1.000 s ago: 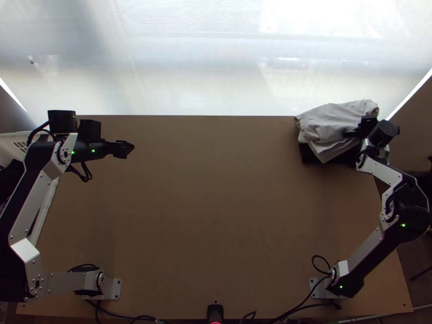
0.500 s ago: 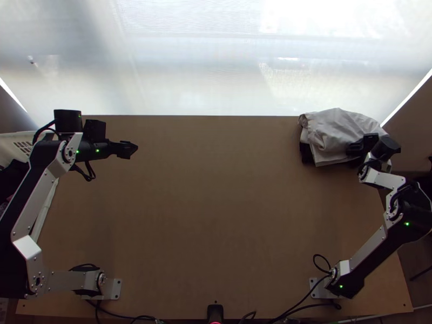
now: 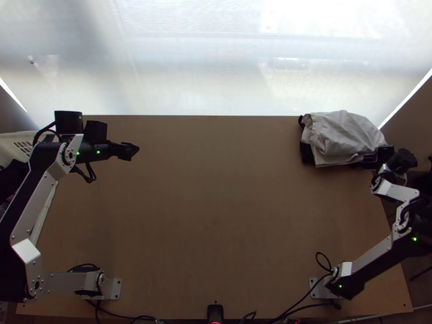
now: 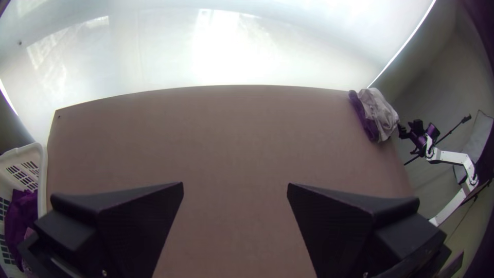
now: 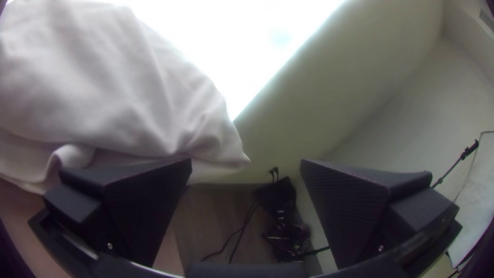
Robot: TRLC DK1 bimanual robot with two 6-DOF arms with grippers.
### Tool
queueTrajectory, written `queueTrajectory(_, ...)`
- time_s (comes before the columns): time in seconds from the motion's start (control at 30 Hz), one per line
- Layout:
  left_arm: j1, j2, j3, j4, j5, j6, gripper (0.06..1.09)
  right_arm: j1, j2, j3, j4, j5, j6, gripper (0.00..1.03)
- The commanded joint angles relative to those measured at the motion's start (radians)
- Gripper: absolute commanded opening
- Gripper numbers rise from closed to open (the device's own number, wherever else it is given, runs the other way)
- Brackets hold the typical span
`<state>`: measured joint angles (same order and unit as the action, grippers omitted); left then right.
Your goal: Fold the t-shirt
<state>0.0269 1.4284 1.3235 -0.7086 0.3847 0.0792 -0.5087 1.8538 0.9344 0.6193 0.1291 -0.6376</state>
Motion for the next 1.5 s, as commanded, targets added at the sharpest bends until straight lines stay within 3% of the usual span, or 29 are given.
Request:
queueTrajectory(0.0,-0.007,-0.006,-0.006,0.003,0.002,0.002,1.04,-0.034,-0.148,-0.075,-0.006,-0.023,-0.022,0.97)
queueTrajectory(0.1,-0.008,-0.006,-0.010,0.006,0.002,0.002,1.04,-0.031,-0.202,-0.086,-0.016,-0.023,-0.027,0.95)
queueTrajectory(0.2,-0.013,-0.014,-0.017,0.009,0.002,0.004,1.04,-0.030,-0.262,-0.106,-0.012,-0.023,-0.024,0.80)
queueTrajectory(0.3,-0.013,-0.028,-0.030,0.017,0.000,0.004,1.04,0.019,-0.304,-0.120,0.013,-0.023,-0.033,0.40)
queueTrajectory(0.37,-0.013,-0.040,-0.047,0.023,0.000,0.005,1.04,0.072,-0.292,-0.100,0.033,-0.023,-0.056,0.02)
queueTrajectory(0.5,-0.016,-0.079,-0.093,0.037,0.000,0.011,1.04,0.187,-0.246,-0.040,0.040,-0.023,-0.027,0.02)
queueTrajectory(0.7,-0.015,-0.144,-0.158,0.063,0.000,0.010,1.04,0.311,-0.122,0.127,0.065,-0.020,0.088,0.02)
queueTrajectory(0.93,0.002,-0.220,-0.237,0.064,-0.001,0.022,1.04,0.302,0.015,0.389,-0.165,-0.011,0.423,0.02)
queueTrajectory(0.97,0.008,-0.224,-0.239,0.064,0.000,0.025,1.04,0.286,0.036,0.442,-0.242,-0.017,0.504,0.02)
queueTrajectory(1.03,0.011,-0.226,-0.242,0.064,0.000,0.028,1.04,0.249,0.079,0.541,-0.405,-0.086,0.670,0.02)
queueTrajectory(1.1,0.011,-0.226,-0.242,0.064,0.000,0.033,1.04,0.231,0.096,0.557,-0.441,-0.143,0.751,0.02)
queueTrajectory(1.47,0.013,-0.226,-0.268,0.098,0.000,0.036,1.04,0.280,0.094,0.403,-0.506,-0.295,0.742,0.02)
